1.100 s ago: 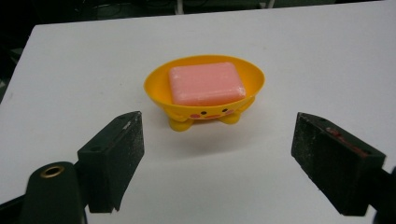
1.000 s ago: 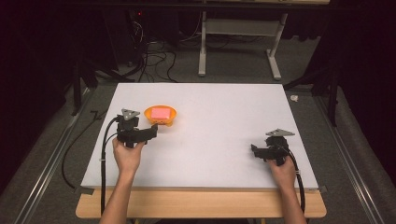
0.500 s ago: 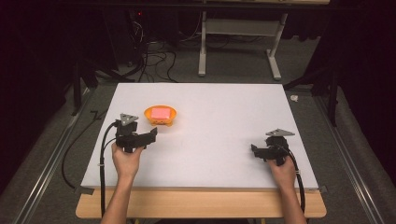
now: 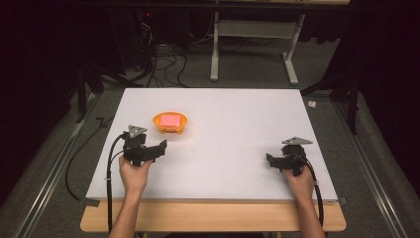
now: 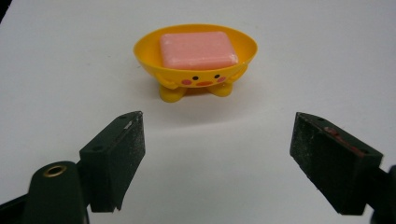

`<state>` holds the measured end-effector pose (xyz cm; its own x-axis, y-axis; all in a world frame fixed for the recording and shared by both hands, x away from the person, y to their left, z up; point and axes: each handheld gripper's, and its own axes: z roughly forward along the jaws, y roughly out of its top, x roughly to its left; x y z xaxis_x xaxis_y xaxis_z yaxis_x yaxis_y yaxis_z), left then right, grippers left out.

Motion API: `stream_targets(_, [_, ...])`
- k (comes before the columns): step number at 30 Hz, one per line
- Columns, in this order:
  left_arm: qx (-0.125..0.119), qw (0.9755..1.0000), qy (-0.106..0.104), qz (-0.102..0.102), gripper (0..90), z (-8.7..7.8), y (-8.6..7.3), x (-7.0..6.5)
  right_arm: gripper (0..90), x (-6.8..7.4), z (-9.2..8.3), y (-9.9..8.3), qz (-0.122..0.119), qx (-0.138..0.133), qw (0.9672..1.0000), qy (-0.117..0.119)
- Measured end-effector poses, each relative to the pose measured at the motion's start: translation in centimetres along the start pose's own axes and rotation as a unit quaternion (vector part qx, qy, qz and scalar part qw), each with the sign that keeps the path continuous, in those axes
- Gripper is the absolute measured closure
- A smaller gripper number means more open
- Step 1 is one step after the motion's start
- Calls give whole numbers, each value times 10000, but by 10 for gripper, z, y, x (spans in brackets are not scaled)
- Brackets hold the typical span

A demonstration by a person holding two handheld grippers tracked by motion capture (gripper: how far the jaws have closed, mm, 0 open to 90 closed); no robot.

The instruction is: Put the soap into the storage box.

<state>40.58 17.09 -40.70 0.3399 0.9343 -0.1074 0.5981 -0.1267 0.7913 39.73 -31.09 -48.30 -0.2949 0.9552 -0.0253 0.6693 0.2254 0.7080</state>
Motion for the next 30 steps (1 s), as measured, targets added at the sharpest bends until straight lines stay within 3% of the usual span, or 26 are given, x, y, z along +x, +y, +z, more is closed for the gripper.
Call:
stream_targets(15, [176,9998,63,25,187,10,-15,-1,159,0,0,0,3,1,10000,-3])
stream_targets(30, [329,9995,-16,-21,188,23,-29,1,159,0,0,0,3,2,10000,-4])
